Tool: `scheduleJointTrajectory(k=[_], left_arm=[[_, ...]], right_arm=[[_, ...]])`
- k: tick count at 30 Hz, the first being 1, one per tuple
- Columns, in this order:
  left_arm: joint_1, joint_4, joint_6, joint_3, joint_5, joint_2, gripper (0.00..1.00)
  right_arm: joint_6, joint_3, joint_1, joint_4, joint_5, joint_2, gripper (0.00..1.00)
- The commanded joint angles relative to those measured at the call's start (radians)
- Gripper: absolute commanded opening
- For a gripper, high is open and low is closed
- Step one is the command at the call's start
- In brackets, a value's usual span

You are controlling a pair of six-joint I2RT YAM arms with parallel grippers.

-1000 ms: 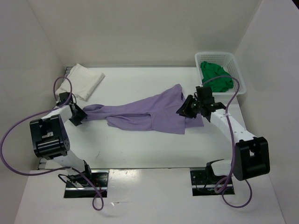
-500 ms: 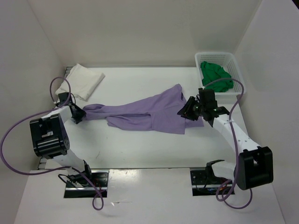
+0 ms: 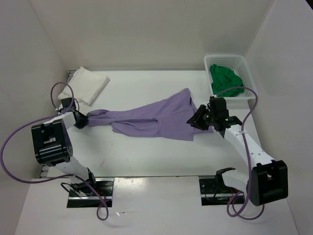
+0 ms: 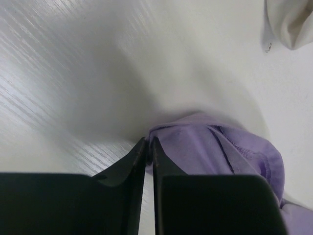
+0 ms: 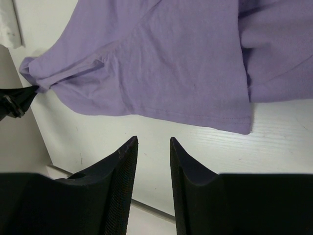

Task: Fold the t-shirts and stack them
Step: Flatten out the tshirt

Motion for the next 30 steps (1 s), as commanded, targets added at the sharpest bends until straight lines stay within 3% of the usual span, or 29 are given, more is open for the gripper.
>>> scheduleJointTrajectory(k=[1, 5, 14, 18, 25, 30], left_arm=[[0.007, -0.005, -0.014, 0.001, -0.014, 0.019, 0.14], [0.007, -0.049, 0.004, 0.021, -0.062, 0.019, 0.0], [0.007, -0.079, 0.069, 0.032, -0.07, -0.049, 0.0], [0.007, -0.079, 0.089, 0.032, -0.025, -0.087, 0.0], [-0.003, -0.079, 0.089, 0.022, 0.026, -0.105, 0.0], [-0.036, -0.079, 0.089, 0.022, 0.026, -0.105, 0.0]], right_arm=[[0.024, -0.02, 0.011, -0.011, 0.031, -0.042, 0.38], [0.091, -0.059, 0.011, -0.046, 0.068, -0.052, 0.38], [0.262, -0.183, 0.089, -0.092, 0.25, -0.071, 0.25], [0.303, -0.194, 0.089, -0.07, 0.361, -0.046, 0.42], [0.265, -0.173, 0.089, 0.027, 0.413, 0.176, 0.42], [0.265, -0.163, 0.089, 0.036, 0.432, 0.199, 0.41]])
